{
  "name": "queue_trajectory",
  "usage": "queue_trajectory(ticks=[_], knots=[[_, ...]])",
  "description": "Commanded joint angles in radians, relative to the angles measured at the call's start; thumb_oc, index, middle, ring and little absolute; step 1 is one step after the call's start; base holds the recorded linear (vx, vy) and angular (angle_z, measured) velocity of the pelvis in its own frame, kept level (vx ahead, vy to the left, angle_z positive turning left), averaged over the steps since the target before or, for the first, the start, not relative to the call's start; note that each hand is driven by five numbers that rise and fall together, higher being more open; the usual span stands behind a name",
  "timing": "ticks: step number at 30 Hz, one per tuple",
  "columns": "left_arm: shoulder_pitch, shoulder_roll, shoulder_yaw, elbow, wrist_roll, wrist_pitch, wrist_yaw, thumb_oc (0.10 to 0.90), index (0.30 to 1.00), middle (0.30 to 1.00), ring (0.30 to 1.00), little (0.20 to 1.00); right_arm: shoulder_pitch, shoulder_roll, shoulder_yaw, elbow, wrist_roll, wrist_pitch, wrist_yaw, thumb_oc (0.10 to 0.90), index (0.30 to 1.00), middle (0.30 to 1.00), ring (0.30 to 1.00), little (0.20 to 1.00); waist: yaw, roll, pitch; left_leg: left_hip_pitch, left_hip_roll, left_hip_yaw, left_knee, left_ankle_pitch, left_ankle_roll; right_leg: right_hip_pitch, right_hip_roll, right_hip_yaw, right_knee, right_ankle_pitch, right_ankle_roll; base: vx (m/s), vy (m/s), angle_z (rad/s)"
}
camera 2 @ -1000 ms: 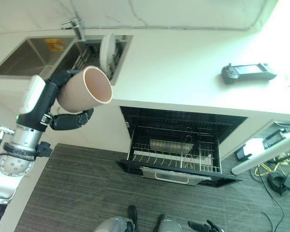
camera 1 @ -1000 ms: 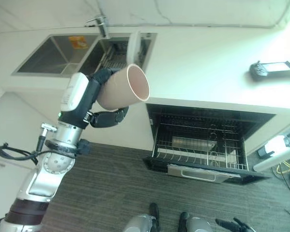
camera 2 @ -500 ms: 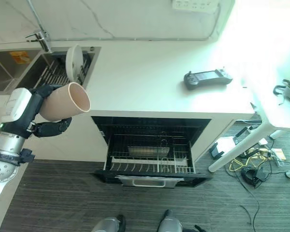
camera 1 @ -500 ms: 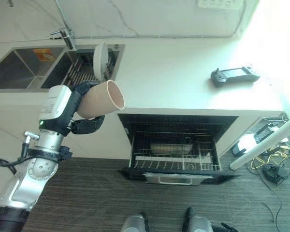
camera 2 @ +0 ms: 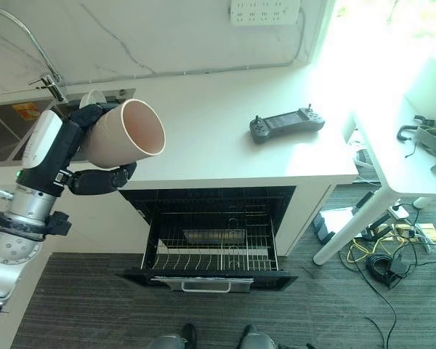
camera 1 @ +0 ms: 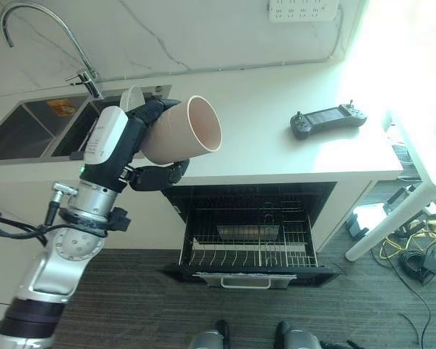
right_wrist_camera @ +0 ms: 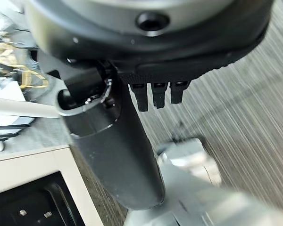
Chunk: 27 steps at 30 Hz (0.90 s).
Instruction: Place the dishes in the dishwasher.
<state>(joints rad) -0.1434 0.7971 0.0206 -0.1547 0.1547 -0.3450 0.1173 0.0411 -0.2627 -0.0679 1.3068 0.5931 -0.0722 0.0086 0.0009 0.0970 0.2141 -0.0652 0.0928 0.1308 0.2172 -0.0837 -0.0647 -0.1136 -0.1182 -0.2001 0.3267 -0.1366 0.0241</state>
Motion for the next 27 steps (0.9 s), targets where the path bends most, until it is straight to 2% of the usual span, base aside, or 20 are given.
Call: queue_trajectory(ticks=[1,4,6,11,12,14,15,16,18,19,20,23,25,27], knots=[[-0.107,-0.041,0.054,-0.058,-0.205,-0.032,-0.007,0.4,0.3,0.3,0.3,0.3,0.0,-0.036,-0.046,-0.045,0.119,-0.098,-0.046,0.8,0.9,0.9,0.9,0.9,-0.022,-0.008,-0.039,-0.036,0.026,0.011,0.083,-0.144,0.005,0.093,-0.025,-0.019,-0.027,-0.149,0.061,0.03,0.005,-0.11],[-0.095,-0.086,0.029,-0.048,-0.324,-0.046,-0.003,0.4,0.3,0.3,0.3,0.3,0.02,-0.043,-0.087,-0.124,0.159,-0.167,-0.071,0.8,0.9,0.9,0.9,0.9,-0.038,-0.019,-0.04,-0.019,0.028,0.02,0.083,-0.153,0.013,0.094,-0.025,-0.01,-0.027,-0.145,0.063,0.03,-0.001,-0.18],[-0.086,-0.135,0.004,-0.019,-0.385,-0.073,0.034,0.4,0.3,0.3,0.3,0.3,0.046,-0.049,-0.121,-0.275,0.155,-0.235,-0.124,0.8,0.9,0.9,0.9,0.9,-0.063,-0.034,-0.039,0.001,0.03,0.034,0.083,-0.165,0.022,0.096,-0.022,0.006,-0.027,-0.138,0.068,0.02,-0.017,-0.32],[-0.108,-0.205,-0.053,0.053,-0.398,-0.132,0.09,0.4,0.3,0.3,0.3,0.3,0.104,-0.049,-0.172,-0.596,0.093,-0.394,-0.222,0.8,0.9,0.9,0.9,0.9,-0.117,-0.059,-0.04,0.03,0.035,0.069,0.083,-0.178,0.038,0.09,-0.02,0.032,-0.027,-0.119,0.075,0.0,-0.004,-0.22],[-0.111,-0.225,-0.065,0.063,-0.409,-0.148,0.082,0.4,0.3,0.3,0.3,0.3,0.119,-0.047,-0.193,-0.71,0.045,-0.438,-0.264,0.8,0.9,0.9,0.9,0.9,-0.133,-0.065,-0.039,0.042,0.033,0.078,0.083,-0.187,0.043,0.091,-0.019,0.044,-0.027,-0.117,0.08,-0.02,0.02,-0.3],[-0.103,-0.255,-0.075,0.074,-0.404,-0.173,0.089,0.4,0.3,0.3,0.3,0.3,0.134,-0.04,-0.203,-0.832,-0.019,-0.498,-0.323,0.8,0.9,0.9,0.9,0.9,-0.152,-0.068,-0.042,0.049,0.032,0.087,0.083,-0.192,0.05,0.086,-0.019,0.055,-0.027,-0.112,0.082,-0.02,0.039,-0.3],[-0.102,-0.264,-0.084,0.082,-0.393,-0.195,0.107,0.4,0.3,0.3,0.3,0.3,0.141,-0.036,-0.208,-0.886,-0.047,-0.526,-0.345,0.8,0.9,0.9,0.9,0.9,-0.161,-0.068,-0.042,0.054,0.031,0.093,0.083,-0.195,0.053,0.086,-0.02,0.057,-0.027,-0.11,0.083,-0.02,0.075,-0.29],[-0.1,-0.287,-0.105,0.091,-0.372,-0.234,0.124,0.4,0.3,0.3,0.3,0.3,0.15,-0.029,-0.212,-0.99,-0.111,-0.582,-0.387,0.8,0.9,0.9,0.9,0.9,-0.177,-0.069,-0.044,0.061,0.032,0.11,0.083,-0.199,0.056,0.084,-0.021,0.062,-0.027,-0.107,0.086,-0.02,0.069,-0.24],[-0.094,-0.315,-0.124,0.08,-0.35,-0.246,0.149,0.4,0.3,0.3,0.3,0.3,0.147,-0.024,-0.203,-1.064,-0.166,-0.599,-0.424,0.8,0.9,0.9,0.9,0.9,-0.186,-0.07,-0.045,0.064,0.03,0.116,0.083,-0.201,0.06,0.08,-0.022,0.066,-0.027,-0.103,0.089,-0.02,0.068,-0.23],[-0.114,-0.333,-0.154,0.091,-0.323,-0.247,0.187,0.4,0.3,0.3,0.3,0.3,0.144,-0.03,-0.185,-1.118,-0.212,-0.633,-0.452,0.8,0.9,0.9,0.9,0.9,-0.194,-0.068,-0.048,0.068,0.027,0.118,0.083,-0.202,0.067,0.08,-0.021,0.073,-0.027,-0.102,0.089,0.01,0.107,-0.23],[-0.139,-0.343,-0.177,0.104,-0.304,-0.243,0.218,0.4,0.3,0.3,0.3,0.3,0.137,-0.042,-0.173,-1.173,-0.247,-0.658,-0.453,0.8,0.9,0.9,0.9,0.9,-0.2,-0.066,-0.048,0.072,0.024,0.122,0.083,-0.203,0.071,0.08,-0.025,0.069,-0.027,-0.1,0.09,0.02,0.102,-0.18],[-0.164,-0.363,-0.208,0.115,-0.255,-0.238,0.254,0.4,0.3,0.3,0.3,0.3,0.117,-0.066,-0.158,-1.277,-0.284,-0.662,-0.431,0.8,0.9,0.9,0.9,0.9,-0.2,-0.059,-0.052,0.07,0.019,0.121,0.083,-0.21,0.074,0.079,-0.032,0.058,-0.027,-0.1,0.094,0.03,0.092,-0.15],[-0.173,-0.379,-0.223,0.112,-0.224,-0.228,0.273,0.4,0.3,0.3,0.3,0.3,0.099,-0.089,-0.138,-1.35,-0.263,-0.655,-0.368,0.8,0.9,0.9,0.9,0.9,-0.196,-0.054,-0.053,0.068,0.016,0.117,0.083,-0.216,0.076,0.076,-0.037,0.049,-0.027,-0.101,0.098,0.01,0.064,-0.07],[-0.187,-0.395,-0.24,0.109,-0.194,-0.21,0.293,0.4,0.3,0.3,0.3,0.3,0.065,-0.113,-0.088,-1.432,-0.165,-0.64,-0.224,0.8,0.9,0.9,0.9,0.9,-0.19,-0.05,-0.055,0.066,0.015,0.114,0.083,-0.22,0.076,0.074,-0.041,0.043,-0.027,-0.104,0.101,0.0,0.019,-0.01]])
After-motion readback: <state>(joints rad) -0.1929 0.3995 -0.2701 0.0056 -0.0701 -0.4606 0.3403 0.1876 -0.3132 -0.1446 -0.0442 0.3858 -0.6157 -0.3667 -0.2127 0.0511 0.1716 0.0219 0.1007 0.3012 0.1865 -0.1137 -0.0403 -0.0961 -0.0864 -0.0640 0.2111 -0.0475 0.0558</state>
